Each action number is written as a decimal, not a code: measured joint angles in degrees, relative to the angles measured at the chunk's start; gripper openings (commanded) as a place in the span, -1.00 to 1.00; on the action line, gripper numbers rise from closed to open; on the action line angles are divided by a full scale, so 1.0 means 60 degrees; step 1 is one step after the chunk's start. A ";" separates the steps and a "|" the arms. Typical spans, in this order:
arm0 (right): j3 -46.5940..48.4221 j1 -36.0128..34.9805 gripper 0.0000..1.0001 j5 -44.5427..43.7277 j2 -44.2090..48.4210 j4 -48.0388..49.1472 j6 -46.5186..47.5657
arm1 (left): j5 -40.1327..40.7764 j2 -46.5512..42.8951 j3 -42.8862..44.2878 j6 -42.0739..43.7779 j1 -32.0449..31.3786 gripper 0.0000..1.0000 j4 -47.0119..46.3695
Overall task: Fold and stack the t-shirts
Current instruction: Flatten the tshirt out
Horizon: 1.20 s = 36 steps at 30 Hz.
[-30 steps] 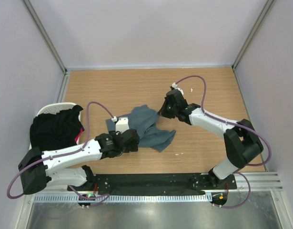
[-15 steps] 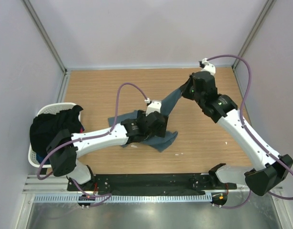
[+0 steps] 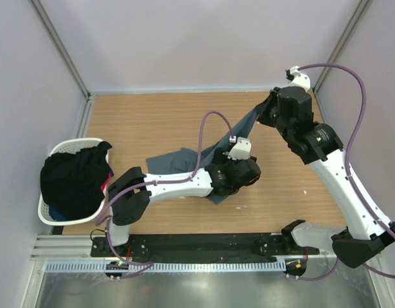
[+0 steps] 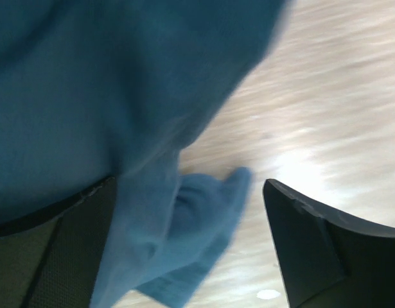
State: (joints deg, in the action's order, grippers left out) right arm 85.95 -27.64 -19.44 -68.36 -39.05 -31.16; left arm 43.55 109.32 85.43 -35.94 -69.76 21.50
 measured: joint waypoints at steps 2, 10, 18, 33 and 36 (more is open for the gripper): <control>0.0222 0.0004 -0.98 0.0015 0.0000 -0.0062 0.0051 | 0.0605 0.0106 0.0007 -0.0441 -0.0011 0.78 0.0430; 0.0637 0.0000 -0.97 0.0266 0.0000 -0.0168 0.0222 | 0.2575 0.0113 -0.0131 -0.1825 0.0102 0.46 0.1158; 0.1351 0.0000 -0.98 0.0386 -0.0299 -0.0572 0.0517 | 0.2852 -0.0084 -0.1191 -0.3355 0.0233 -1.00 0.2131; 0.4707 0.0004 -0.98 0.0233 -0.2568 -0.1716 0.1417 | -0.0772 -0.1421 -0.3096 -0.1756 0.0637 -0.99 -0.1035; 0.5435 0.0004 -0.98 0.0925 -0.2739 -0.1679 0.1545 | -0.1657 -0.1242 -0.3100 -0.1220 0.0637 -0.99 -0.1971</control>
State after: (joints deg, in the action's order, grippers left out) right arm 118.56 -27.62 -13.89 -84.79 -49.12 -21.89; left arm 33.61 101.86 66.83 -43.27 -65.93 9.67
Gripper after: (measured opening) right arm 0.028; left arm 0.003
